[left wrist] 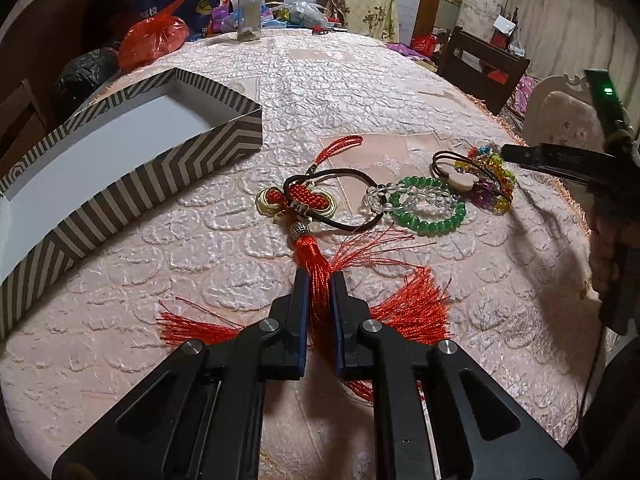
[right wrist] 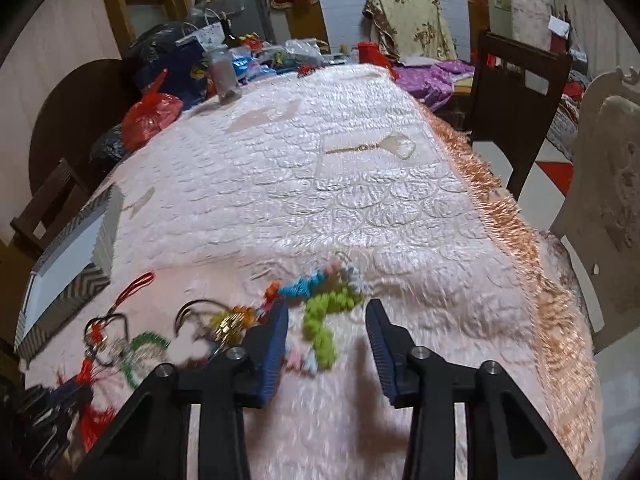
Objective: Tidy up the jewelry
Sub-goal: 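Grasp the red tassel with the left tool while the right tool grasps the colorful beaded keychain, then lift the red tassel with the left tool while the right tool lifts the beaded keychain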
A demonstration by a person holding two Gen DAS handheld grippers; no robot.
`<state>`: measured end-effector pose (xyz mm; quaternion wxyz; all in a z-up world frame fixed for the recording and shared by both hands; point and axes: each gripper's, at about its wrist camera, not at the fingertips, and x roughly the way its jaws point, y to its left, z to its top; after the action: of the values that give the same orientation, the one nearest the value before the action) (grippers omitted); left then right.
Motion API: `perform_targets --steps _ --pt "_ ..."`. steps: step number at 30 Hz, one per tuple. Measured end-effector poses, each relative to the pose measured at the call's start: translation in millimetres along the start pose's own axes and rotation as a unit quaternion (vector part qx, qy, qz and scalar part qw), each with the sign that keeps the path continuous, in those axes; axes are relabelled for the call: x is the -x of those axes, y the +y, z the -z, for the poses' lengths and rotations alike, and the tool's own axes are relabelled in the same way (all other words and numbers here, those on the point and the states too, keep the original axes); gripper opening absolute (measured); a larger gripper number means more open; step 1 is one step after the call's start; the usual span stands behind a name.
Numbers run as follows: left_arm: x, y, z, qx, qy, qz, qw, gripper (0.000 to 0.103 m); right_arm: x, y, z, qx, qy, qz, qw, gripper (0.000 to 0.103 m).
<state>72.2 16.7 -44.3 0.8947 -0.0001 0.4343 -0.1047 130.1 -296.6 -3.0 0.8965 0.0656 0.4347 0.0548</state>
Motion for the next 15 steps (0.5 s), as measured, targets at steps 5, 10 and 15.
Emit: perform_targets --steps 5,10,15 --pt "1 -1 1 -0.001 0.0 -0.001 1.0 0.009 -22 1 -6 -0.003 0.013 -0.012 1.0 0.023" --pt "1 -1 1 -0.001 0.0 -0.002 1.0 0.009 -26 2 -8 0.013 0.009 0.004 1.0 0.013" --pt "0 0 1 0.0 0.0 -0.001 1.0 0.009 -15 -1 -3 0.022 0.004 0.042 0.999 0.012"
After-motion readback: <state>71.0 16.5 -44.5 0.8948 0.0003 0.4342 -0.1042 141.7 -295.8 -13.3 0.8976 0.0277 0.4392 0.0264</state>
